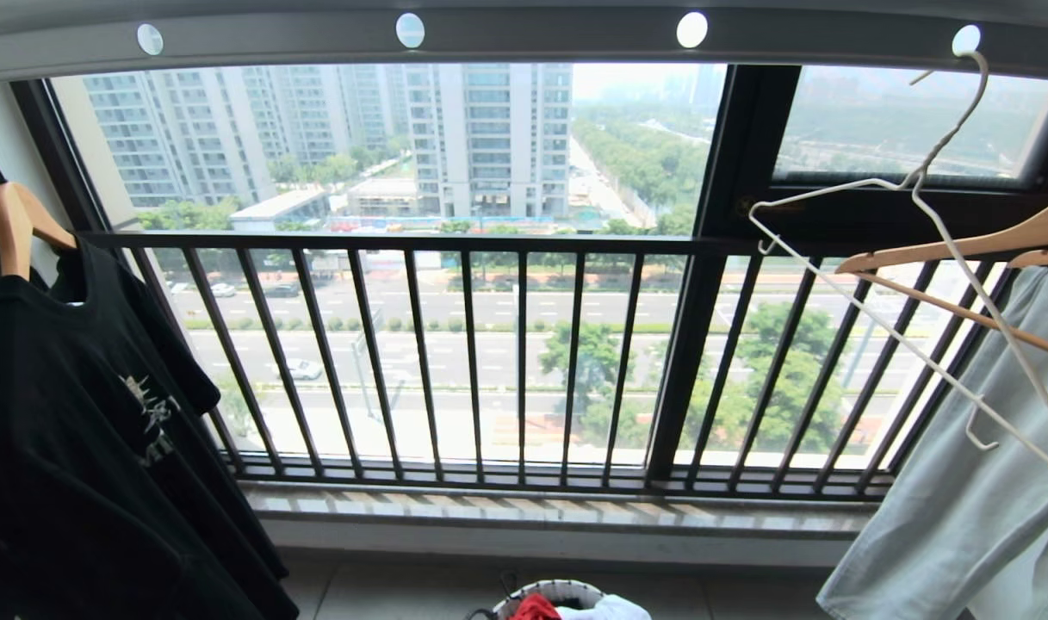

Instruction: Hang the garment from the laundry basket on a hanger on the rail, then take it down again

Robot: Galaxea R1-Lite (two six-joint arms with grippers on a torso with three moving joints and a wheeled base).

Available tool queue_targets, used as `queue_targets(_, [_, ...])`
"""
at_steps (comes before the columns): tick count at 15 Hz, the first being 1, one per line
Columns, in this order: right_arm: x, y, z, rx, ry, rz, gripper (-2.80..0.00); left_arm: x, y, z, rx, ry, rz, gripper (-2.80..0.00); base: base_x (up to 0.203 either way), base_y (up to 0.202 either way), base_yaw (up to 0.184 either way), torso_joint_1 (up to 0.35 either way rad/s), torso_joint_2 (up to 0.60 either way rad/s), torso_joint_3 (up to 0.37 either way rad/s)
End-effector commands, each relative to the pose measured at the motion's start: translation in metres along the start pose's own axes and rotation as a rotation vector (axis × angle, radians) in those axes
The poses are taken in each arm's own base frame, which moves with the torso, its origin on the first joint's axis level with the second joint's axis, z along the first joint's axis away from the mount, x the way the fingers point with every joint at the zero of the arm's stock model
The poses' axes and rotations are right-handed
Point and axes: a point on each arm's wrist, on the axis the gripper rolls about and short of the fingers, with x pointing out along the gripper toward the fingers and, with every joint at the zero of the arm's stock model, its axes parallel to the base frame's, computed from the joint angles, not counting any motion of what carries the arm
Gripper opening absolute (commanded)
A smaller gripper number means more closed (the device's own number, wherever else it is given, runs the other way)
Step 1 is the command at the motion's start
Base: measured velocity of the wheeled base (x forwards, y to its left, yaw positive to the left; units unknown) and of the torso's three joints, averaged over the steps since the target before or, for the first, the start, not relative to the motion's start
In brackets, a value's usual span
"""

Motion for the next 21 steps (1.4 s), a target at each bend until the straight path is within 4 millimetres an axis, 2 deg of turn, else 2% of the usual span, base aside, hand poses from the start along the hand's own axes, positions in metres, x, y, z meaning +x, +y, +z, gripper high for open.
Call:
queue_targets(1, [-0.001,0.008,-0.029,0.005,0.018,0.006,-2.8,0.013,-0.001,-0.014,0.002,-0.029,-0.029,-2.8,0.0,0.0,0.0,0.0,0.0,0.0])
queue_targets(3, [0.001,0.009,-0.033,0.081,0.032,0.018,-2.8,0.025,-0.001,-0.031,0.05,-0.055,-0.046,-2.8,0.0,0.0,0.0,0.0,0.0,0.0])
queue_targets(5, [0.01,0.016,-0.05,0.079,0.099,0.043,-2.8,0.034,0.0,-0.05,0.106,-0.048,-0.048,-2.8,0.0,0.0,0.0,0.0,0.0,0.0])
queue_targets(10, [0.036,0.031,-0.091,0.191,0.152,0.081,-2.8,0.035,0.0,-0.056,0.123,-0.006,-0.053,-2.8,0.0,0.0,0.0,0.0,0.0,0.0])
queue_targets(13, [0.048,0.038,-0.1,0.186,0.007,0.139,-2.8,0.035,0.0,-0.059,0.115,0.03,-0.054,-2.8,0.0,0.0,0.0,0.0,0.0,0.0])
queue_targets(18, [0.052,0.044,-0.117,0.157,0.049,0.183,-2.8,0.035,0.0,-0.059,0.085,0.029,-0.051,-2.8,0.0,0.0,0.0,0.0,0.0,0.0])
queue_targets(21, [0.052,0.044,-0.118,0.119,0.045,0.184,-2.8,0.035,0.0,-0.059,0.082,0.032,-0.047,-2.8,0.0,0.0,0.0,0.0,0.0,0.0])
